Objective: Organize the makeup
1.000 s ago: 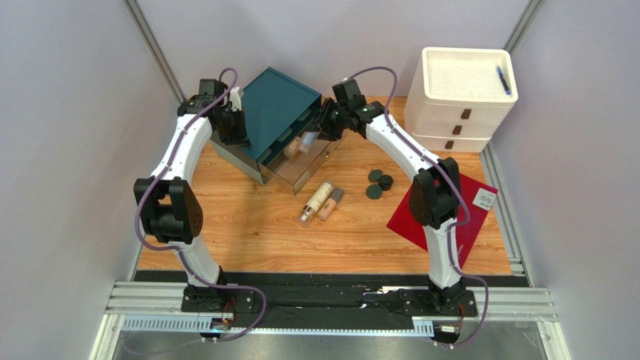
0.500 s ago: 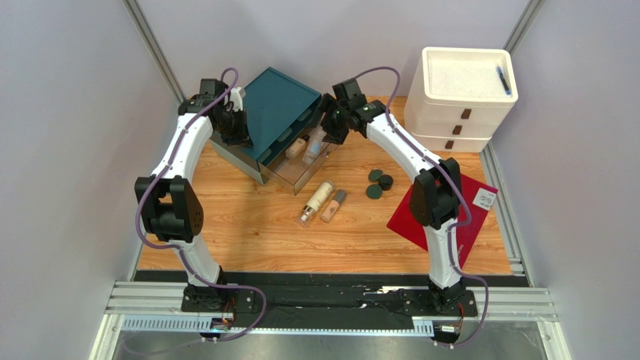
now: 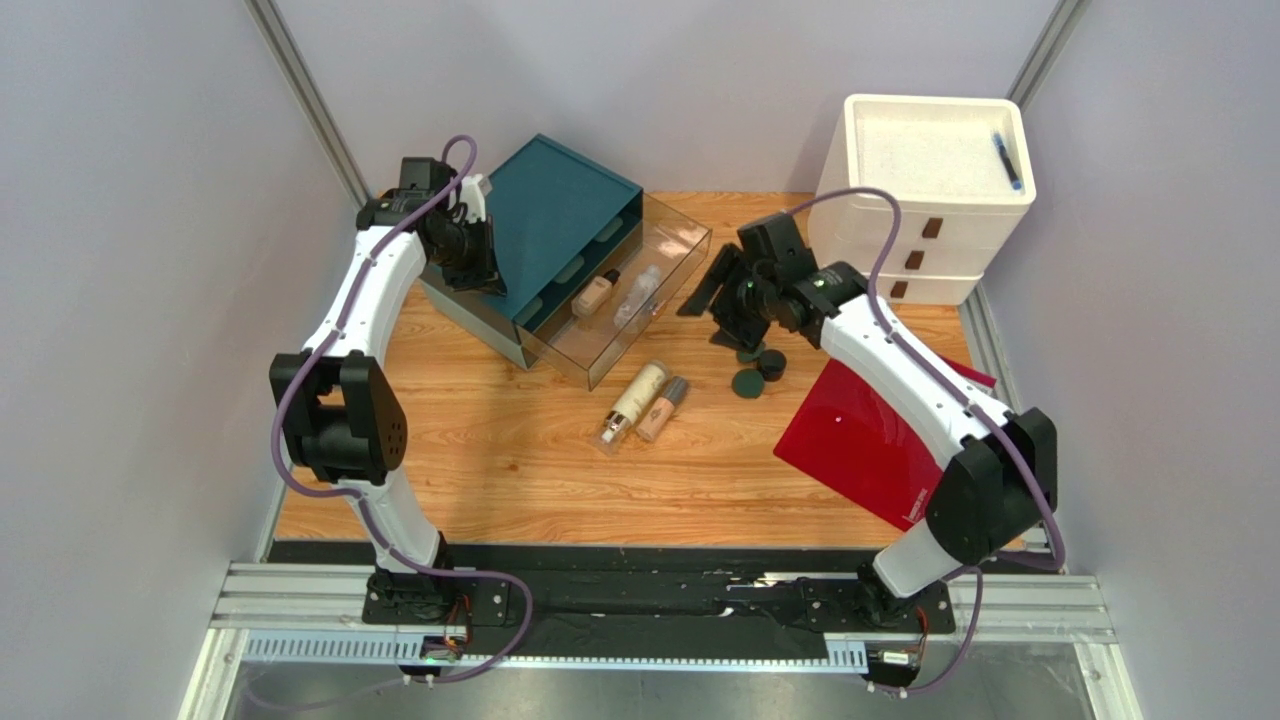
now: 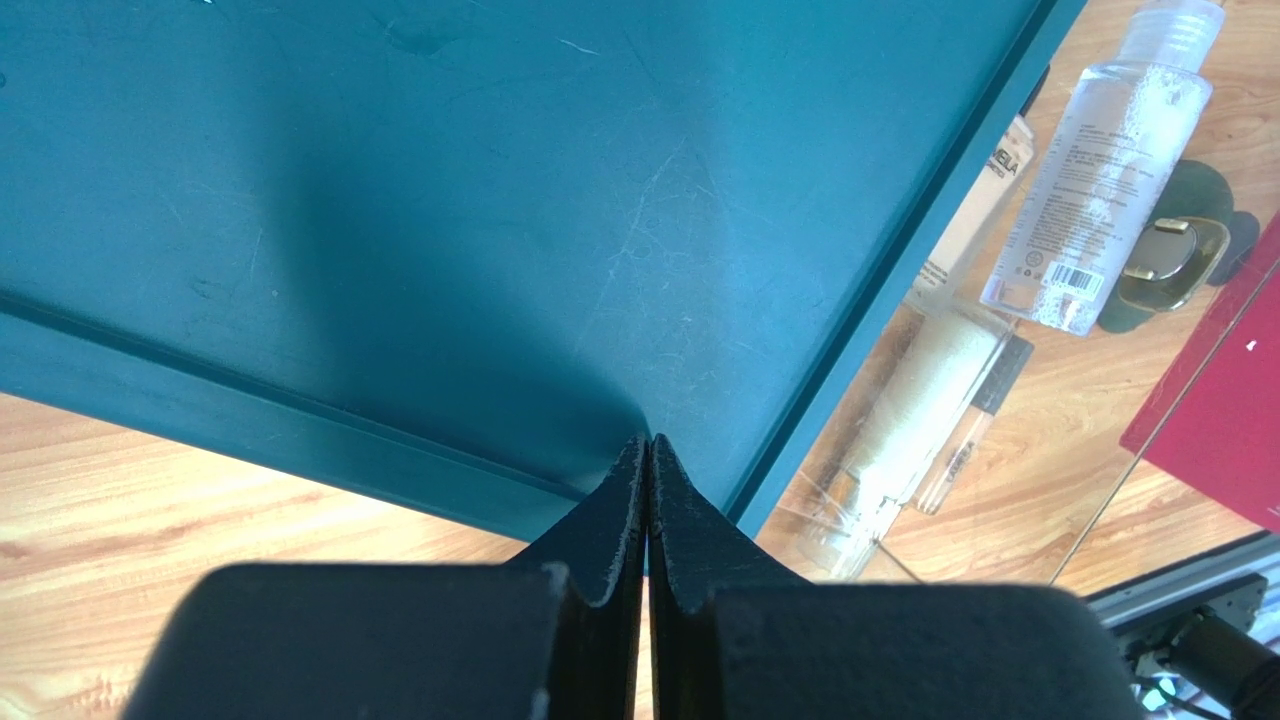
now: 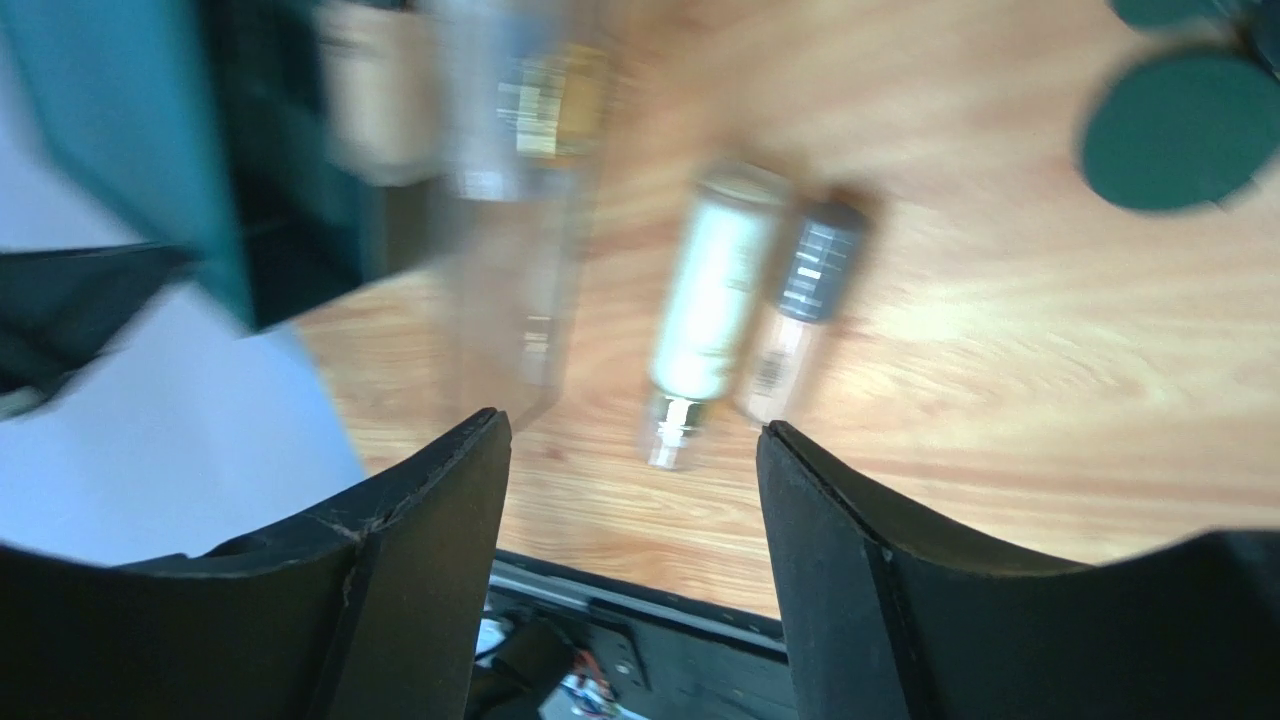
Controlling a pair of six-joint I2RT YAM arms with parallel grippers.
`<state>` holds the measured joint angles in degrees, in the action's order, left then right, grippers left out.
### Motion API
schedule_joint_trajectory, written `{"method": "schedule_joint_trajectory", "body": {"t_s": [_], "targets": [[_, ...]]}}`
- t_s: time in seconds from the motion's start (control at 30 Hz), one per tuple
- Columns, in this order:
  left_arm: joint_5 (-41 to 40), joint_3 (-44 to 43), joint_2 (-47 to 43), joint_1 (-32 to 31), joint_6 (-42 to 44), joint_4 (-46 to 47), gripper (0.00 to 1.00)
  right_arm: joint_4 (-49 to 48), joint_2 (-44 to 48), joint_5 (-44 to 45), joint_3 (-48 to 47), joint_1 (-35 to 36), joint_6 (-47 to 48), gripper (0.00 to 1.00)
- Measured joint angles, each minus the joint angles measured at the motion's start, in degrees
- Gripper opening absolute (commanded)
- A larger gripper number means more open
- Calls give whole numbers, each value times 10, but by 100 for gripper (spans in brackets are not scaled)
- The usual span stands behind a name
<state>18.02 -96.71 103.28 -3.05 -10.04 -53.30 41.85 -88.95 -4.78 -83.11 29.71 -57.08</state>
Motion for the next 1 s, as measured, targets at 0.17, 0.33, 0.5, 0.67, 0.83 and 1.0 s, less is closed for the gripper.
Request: {"method": "schedule_joint_trajectory", "body": {"t_s": [0.17, 0.33, 0.5, 0.67, 0.83, 1.0], "targets": [[1, 0, 0, 0, 1, 0, 0, 7, -54, -16, 78, -2, -11, 67], [12, 10, -3, 0, 1, 6, 0, -2, -150, -44, 80, -2, -9, 68], [17, 20, -8, 0, 2, 12, 0, -9, -217, -57, 53, -2, -1, 66], [27, 32, -15, 0, 1, 19, 0, -9, -258, -62, 29, -1, 3, 56], [30, 34, -16, 0, 1, 20, 0, 4, -261, -54, 26, 1, 17, 11], [30, 34, -16, 0, 1, 21, 0, 11, -255, -47, 31, 2, 28, 0]]}}
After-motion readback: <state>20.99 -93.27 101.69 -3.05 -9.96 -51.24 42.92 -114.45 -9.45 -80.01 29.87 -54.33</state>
